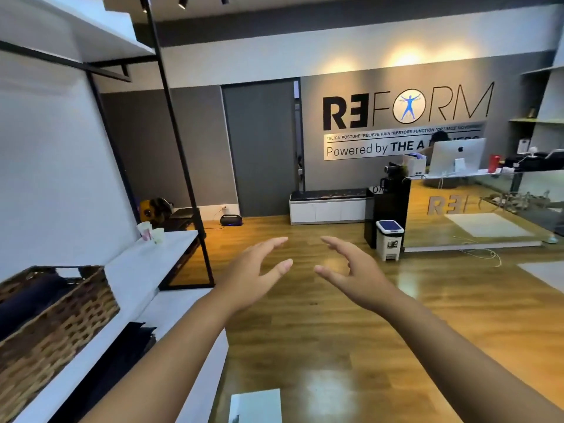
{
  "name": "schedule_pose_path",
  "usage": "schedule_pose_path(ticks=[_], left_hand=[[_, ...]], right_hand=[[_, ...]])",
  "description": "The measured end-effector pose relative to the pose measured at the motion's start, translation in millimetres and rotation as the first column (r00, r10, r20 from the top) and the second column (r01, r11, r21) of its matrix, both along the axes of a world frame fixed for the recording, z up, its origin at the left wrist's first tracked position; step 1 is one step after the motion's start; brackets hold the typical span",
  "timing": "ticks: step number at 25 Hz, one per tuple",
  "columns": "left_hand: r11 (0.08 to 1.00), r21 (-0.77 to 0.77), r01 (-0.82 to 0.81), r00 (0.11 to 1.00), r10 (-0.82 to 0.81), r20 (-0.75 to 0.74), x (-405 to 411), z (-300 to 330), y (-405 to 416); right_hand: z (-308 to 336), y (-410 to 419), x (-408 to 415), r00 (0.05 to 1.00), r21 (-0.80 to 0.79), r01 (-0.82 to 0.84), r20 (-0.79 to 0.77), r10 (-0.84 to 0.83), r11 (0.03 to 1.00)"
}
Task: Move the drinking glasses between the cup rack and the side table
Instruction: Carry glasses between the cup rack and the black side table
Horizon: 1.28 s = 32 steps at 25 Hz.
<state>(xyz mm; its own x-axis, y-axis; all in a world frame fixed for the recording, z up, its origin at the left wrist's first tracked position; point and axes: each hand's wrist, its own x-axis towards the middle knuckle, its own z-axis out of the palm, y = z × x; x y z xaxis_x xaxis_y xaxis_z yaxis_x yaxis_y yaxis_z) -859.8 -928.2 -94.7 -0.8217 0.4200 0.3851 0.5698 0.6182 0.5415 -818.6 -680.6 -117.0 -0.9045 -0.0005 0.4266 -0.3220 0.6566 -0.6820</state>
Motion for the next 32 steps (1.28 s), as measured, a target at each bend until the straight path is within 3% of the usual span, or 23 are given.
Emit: schedule_pose_path(ticks=[9,16,25,32], left_hand=[[0.968,0.022,0.251,0.968,-0.251,-0.027,-117.1,22.5,176.8],[0.897,0.059,0.438,0.895,-0.429,-0.126,-225.5,59.3,289.3],[0.723,0.029,0.691,0.714,-0.674,-0.19,-354.4,87.8,420.1],[0.533,0.012,0.846,0.527,-0.833,-0.168,-360.3,72.6,541.0]], right_hand=[[34.9,161.5,-58.7,0.977,-0.061,0.213,-0.005,-0.213,0.975],[73.3,247.4,-116.6,0.904,0.008,0.421,-0.083,-0.419,0.907],[93.1,330.2,-190.4,0.738,0.037,0.673,-0.102,-0.667,0.739],[76.6,399.0,-174.6,0.56,0.026,0.828,-0.078,-0.825,0.56]])
